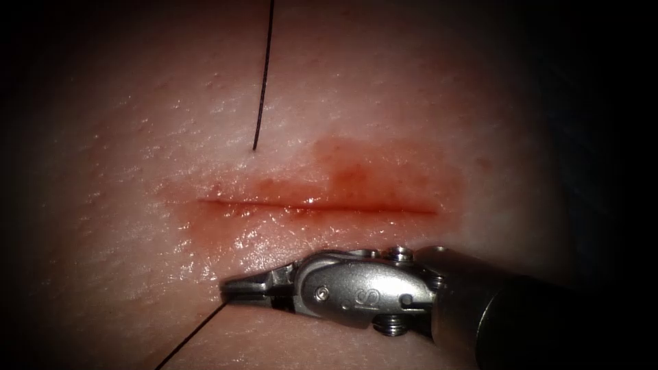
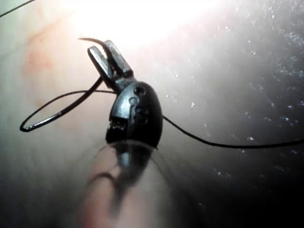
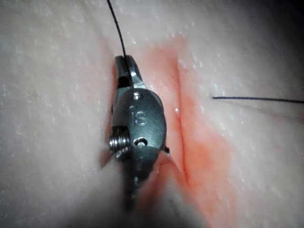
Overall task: Wound Closure
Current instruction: Pull the suture through the cut until a short tail remains on top
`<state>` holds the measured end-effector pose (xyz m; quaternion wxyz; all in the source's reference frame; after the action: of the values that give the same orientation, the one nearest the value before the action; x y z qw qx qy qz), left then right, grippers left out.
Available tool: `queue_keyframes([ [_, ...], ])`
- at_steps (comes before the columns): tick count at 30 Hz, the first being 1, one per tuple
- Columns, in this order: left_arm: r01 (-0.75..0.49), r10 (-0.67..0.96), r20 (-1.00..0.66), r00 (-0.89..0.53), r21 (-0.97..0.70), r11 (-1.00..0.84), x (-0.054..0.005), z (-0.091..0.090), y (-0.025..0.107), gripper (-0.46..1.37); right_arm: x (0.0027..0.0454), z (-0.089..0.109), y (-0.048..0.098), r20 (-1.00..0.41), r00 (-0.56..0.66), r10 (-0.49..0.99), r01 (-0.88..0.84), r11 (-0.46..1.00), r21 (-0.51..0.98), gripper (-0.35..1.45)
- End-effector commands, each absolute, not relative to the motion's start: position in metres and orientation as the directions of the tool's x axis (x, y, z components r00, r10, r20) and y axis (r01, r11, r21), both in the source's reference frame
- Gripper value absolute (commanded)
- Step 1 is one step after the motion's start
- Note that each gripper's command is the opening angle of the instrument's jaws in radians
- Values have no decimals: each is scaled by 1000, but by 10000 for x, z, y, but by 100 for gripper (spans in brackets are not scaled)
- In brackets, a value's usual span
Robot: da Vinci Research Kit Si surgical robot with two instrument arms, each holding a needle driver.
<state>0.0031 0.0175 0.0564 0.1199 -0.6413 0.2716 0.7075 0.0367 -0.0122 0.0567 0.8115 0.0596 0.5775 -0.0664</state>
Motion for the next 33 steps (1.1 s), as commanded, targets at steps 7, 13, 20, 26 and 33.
queue_keyframes([
  [7, -516, -179, -973, -148, 230, -825, 31, 564, 175, -35, 371, 552, -141, -958, 284, -28, 211, 977, 35, -35],
  [13, -517, -177, -973, -148, 229, -825, 30, 564, 176, -35, 375, 535, -156, -961, 275, -35, 263, 964, 40, -35],
  [20, -517, -177, -973, -148, 229, -825, 30, 564, 176, -35, 379, 517, -172, -965, 258, -47, 315, 948, 38, -35],
  [26, -517, -177, -973, -148, 229, -825, 29, 564, 176, -35, 388, 503, -190, -970, 240, -50, 373, 927, 44, -35],
  [33, -517, -177, -973, -148, 228, -825, 28, 565, 177, -35, 400, 489, -210, -972, 230, -54, 435, 899, 53, -35],
])
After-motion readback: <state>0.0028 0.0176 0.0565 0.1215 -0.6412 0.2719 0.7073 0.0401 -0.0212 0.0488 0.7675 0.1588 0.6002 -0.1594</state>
